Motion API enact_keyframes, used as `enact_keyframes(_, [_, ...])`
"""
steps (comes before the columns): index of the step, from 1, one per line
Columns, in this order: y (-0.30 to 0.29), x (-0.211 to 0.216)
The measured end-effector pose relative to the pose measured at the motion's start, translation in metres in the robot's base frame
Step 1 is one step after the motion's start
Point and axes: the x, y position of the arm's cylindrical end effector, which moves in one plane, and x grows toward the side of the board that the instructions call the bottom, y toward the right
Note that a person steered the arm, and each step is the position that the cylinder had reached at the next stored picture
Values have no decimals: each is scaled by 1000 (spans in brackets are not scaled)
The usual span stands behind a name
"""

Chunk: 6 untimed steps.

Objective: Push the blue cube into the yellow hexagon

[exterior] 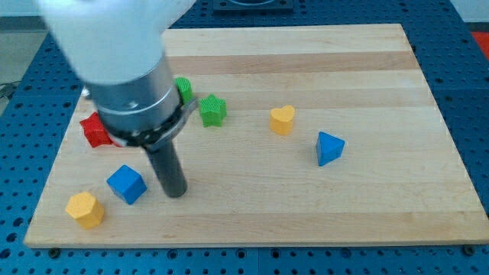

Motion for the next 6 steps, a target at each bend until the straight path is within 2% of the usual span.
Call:
enact_keyframes(1, [-12, -12])
enact_keyframes(5, [-61, 17])
enact_keyframes(6, [-51, 13])
